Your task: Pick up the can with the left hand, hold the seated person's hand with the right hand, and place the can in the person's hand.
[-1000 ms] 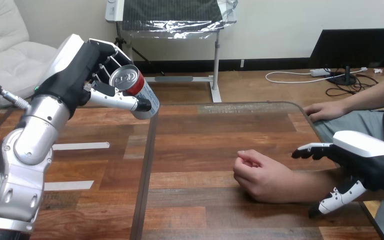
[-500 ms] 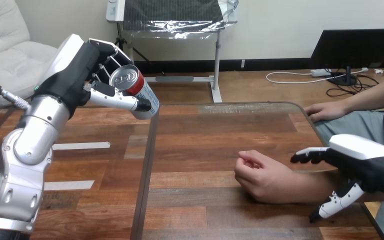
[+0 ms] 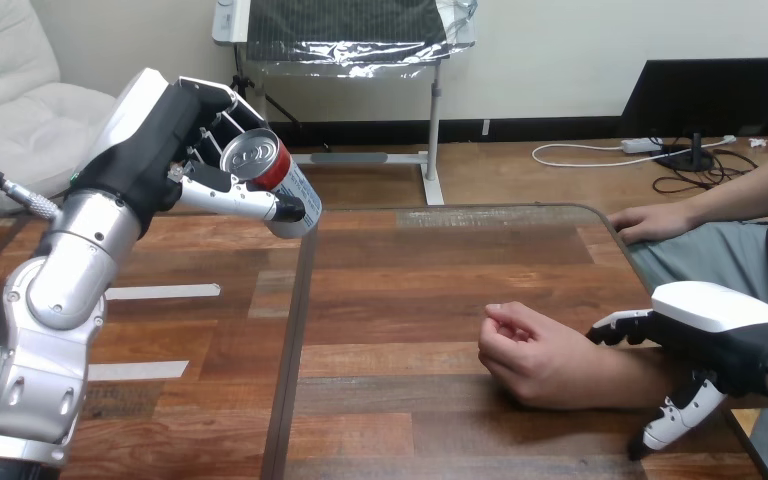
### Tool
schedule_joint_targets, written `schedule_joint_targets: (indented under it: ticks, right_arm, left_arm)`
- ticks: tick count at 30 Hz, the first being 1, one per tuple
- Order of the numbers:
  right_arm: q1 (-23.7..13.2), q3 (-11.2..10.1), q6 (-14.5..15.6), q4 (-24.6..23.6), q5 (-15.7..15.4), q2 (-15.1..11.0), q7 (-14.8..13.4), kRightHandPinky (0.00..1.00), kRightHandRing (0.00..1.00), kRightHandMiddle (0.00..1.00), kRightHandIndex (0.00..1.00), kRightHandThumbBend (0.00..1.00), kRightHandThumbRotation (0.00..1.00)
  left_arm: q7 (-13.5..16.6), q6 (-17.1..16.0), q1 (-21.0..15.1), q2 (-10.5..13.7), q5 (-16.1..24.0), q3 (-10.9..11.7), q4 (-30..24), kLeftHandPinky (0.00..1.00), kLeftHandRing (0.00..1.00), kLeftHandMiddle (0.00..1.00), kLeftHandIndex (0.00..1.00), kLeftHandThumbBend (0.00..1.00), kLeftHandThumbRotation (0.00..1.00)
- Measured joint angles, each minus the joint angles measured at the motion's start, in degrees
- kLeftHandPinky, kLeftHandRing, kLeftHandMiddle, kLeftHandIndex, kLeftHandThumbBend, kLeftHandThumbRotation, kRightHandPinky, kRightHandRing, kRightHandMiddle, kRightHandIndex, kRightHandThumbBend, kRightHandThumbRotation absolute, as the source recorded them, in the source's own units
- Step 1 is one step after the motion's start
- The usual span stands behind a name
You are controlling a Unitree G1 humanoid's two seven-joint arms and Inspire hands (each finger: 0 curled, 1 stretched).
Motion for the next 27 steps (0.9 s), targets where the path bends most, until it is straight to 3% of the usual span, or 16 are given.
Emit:
schedule_joint_targets:
  ticks: [12, 21, 27]
  right_arm:
    - [-2.5, 3.1, 3.5, 0.7, -4.1, 0.2, -0.5, 0.82, 0.83, 0.84, 0.84, 1.0, 0.22]
    - [-4.6, 5.8, 6.6, 1.4, -6.5, 0.7, -0.7, 0.71, 0.82, 0.82, 0.83, 1.0, 0.25]
    - [-5.8, 7.3, 8.1, 2.3, -7.7, 1.2, -1.7, 0.66, 0.79, 0.8, 0.81, 0.97, 0.21]
  left_arm:
    - [0.0, 0.0, 0.0, 0.0, -0.6, 0.0, 0.0, 0.25, 0.32, 0.37, 0.4, 0.72, 0.0]
    - [-0.1, 0.0, 0.0, 0.0, -0.7, 0.0, 0.0, 0.26, 0.32, 0.37, 0.4, 0.72, 0.0]
    - [-0.1, 0.0, 0.0, 0.0, -0.8, 0.0, 0.0, 0.26, 0.32, 0.37, 0.4, 0.71, 0.0]
